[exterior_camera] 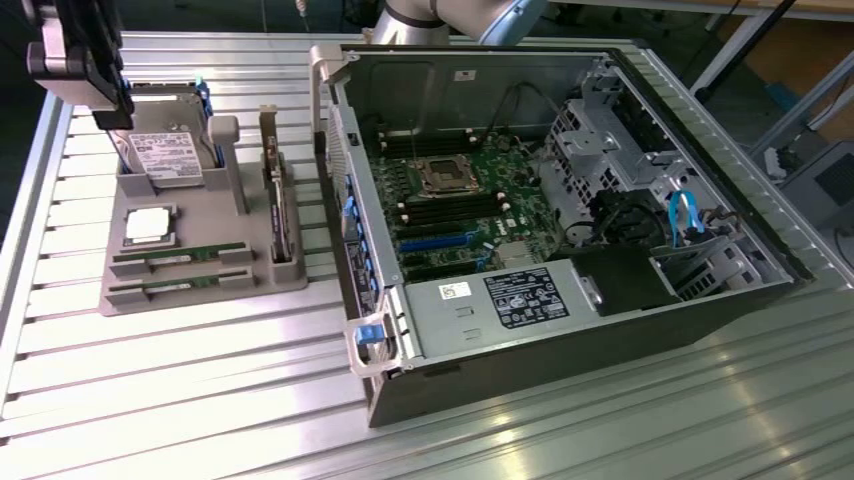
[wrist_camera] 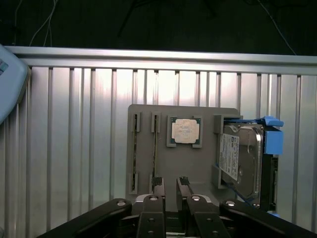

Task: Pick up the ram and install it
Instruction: 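Pick up the ram and move it above insertion slot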

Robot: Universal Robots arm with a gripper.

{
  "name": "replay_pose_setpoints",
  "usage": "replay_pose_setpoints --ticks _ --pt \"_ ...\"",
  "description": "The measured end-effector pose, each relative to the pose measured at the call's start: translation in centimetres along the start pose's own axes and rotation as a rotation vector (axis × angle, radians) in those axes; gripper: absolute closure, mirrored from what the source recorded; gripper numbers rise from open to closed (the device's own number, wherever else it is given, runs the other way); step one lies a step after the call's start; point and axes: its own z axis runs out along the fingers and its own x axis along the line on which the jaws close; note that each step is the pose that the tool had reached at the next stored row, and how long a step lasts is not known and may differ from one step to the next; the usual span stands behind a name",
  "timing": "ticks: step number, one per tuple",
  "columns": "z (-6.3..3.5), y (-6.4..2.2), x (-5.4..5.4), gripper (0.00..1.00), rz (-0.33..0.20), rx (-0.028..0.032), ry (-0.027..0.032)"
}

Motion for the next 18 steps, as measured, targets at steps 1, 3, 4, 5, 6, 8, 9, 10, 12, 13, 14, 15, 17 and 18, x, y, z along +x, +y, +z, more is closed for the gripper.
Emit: replay_pose_setpoints --ticks 1,3,4,5,6,8,9,10,12,13,14,15,17,18 --pt "0.15 0.00 0.0 0.76 0.000 0.0001 -0.0001" --pt "0.49 -0.02 0.0 0.76 0.000 -0.0001 0.0001" --pt "0.67 -0.03 0.0 0.76 0.000 -0.0001 0.0001" --pt "0.87 -0.03 0.0 0.76 0.000 -0.0001 0.0001" --pt "1.06 -0.04 0.0 0.76 0.000 -0.0001 0.0001" --pt "1.64 -0.06 0.0 0.76 0.000 -0.0002 0.0002" --pt "1.85 -0.07 0.0 0.76 0.000 -0.0001 0.0001" --pt "2.02 -0.07 0.0 0.76 0.000 -0.0001 0.0001" --pt "2.39 -0.09 0.1 0.76 0.000 -0.0001 0.0001" --pt "2.59 -0.09 0.1 0.76 0.000 -0.0001 0.0001" --pt "2.76 -0.10 0.1 0.76 0.000 -0.0001 0.0001" --pt "2.93 -0.11 0.1 0.76 0.000 -0.0002 0.0001" --pt "3.37 -0.12 0.1 0.76 0.000 -0.0002 0.0001" --pt "3.58 -0.13 0.1 0.76 0.000 -0.0001 0.0001"
